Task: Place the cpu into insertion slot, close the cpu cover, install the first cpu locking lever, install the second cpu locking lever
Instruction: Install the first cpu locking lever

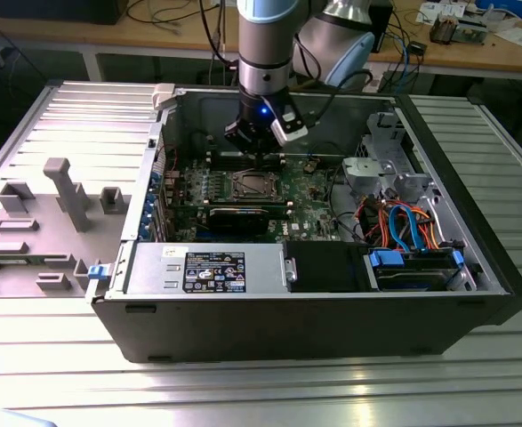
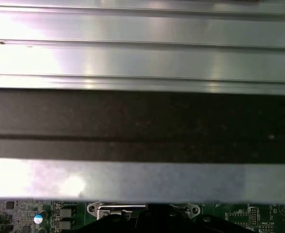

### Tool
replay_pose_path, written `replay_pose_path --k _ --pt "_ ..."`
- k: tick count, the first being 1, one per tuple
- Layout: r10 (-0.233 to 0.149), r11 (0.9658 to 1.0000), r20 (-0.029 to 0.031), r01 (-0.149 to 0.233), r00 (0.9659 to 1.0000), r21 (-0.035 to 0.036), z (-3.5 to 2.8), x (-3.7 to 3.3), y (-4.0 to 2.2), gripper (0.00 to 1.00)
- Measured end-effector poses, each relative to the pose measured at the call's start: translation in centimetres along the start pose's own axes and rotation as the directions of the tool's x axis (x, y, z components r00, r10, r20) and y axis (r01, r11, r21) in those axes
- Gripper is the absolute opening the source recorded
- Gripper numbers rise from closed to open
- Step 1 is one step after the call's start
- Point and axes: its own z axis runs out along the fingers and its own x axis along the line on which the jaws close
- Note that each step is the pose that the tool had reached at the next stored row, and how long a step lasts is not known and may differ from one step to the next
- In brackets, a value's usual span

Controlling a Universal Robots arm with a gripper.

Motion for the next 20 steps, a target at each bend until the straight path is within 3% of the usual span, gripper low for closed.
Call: replay_pose_path --k 3,11,20 --pt "-0.006 1.0000 0.0011 0.006 1.0000 -0.0002 -0.20 0.56 0.03 0.11" --pt "-0.006 1.0000 0.0046 0.006 1.0000 -0.0006 -0.55 0.65 0.17 0.11" --pt "-0.006 1.0000 0.0046 0.006 1.0000 -0.0007 -0.28 -0.68 0.21 0.11"
